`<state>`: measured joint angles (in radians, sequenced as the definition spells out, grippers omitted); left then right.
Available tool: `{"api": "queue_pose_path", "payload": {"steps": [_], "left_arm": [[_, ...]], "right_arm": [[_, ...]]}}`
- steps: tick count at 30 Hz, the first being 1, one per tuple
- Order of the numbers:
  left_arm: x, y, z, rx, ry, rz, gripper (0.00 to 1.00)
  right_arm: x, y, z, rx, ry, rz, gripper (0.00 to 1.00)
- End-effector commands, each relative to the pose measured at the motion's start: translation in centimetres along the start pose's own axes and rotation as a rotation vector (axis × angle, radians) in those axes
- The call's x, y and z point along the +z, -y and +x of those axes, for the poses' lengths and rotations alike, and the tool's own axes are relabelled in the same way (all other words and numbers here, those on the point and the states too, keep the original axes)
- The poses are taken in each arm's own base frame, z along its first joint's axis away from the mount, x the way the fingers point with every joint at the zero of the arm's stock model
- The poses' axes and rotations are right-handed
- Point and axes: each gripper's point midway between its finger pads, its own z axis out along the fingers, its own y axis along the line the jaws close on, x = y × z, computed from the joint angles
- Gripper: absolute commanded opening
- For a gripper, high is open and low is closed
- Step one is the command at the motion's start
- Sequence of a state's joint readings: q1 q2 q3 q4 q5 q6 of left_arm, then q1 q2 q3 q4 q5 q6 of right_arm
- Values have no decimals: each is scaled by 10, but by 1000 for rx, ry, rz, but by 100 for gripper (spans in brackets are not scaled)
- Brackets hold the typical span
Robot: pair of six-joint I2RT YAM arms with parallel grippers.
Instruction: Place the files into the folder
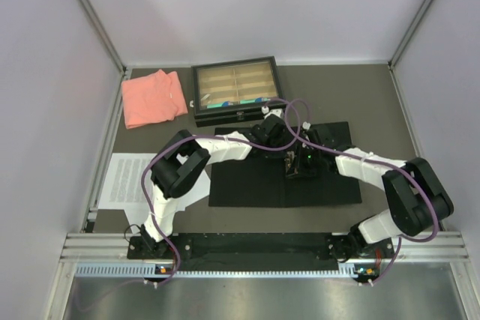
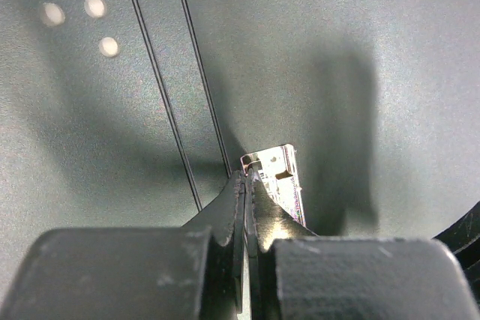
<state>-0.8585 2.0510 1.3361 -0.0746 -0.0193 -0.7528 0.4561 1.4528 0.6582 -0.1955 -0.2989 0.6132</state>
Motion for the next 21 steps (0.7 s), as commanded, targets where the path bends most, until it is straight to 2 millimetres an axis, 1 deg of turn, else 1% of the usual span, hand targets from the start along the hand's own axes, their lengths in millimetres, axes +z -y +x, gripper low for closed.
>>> {"api": "queue_pose_path", "payload": {"steps": [1, 4, 5, 6, 7, 8, 11, 13, 17, 18, 19, 21], "left_arm": [[0, -14, 21, 34, -80, -54, 0], [2, -13, 22, 30, -82, -54, 0], [3, -11, 25, 39, -88, -54, 0], [3, -14, 28, 41, -101, -71, 0], [3, -14, 27, 41, -97, -76, 0], [2, -15, 26, 44, -89, -85, 0], [-1, -16, 27, 56, -89, -89, 0], [-2, -16, 27, 61, -89, -89, 0], [-4, -14, 29, 75, -94, -77, 0], [-5, -14, 29, 78, -95, -76, 0], [-5, -15, 30, 82, -96, -74, 0], [-7, -15, 29, 87, -92, -72, 0]], "right_arm": [[-7, -12, -9, -52, 28, -42, 0], [-3, -16, -8, -51, 13, -64, 0], [-1, -10, -4, -51, -8, -38, 0], [-2, -9, -6, -53, -6, -25, 0], [-2, -6, -6, -54, -8, -7, 0], [-5, 2, -5, -59, -5, 35, 0], [-13, 13, -11, -77, 28, 113, 0], [-16, 17, -12, -79, 33, 140, 0], [-13, 25, -10, -73, 41, 180, 0], [-13, 28, -6, -73, 39, 188, 0], [-12, 28, -6, -72, 45, 189, 0], [-11, 34, -4, -67, 43, 213, 0]]}}
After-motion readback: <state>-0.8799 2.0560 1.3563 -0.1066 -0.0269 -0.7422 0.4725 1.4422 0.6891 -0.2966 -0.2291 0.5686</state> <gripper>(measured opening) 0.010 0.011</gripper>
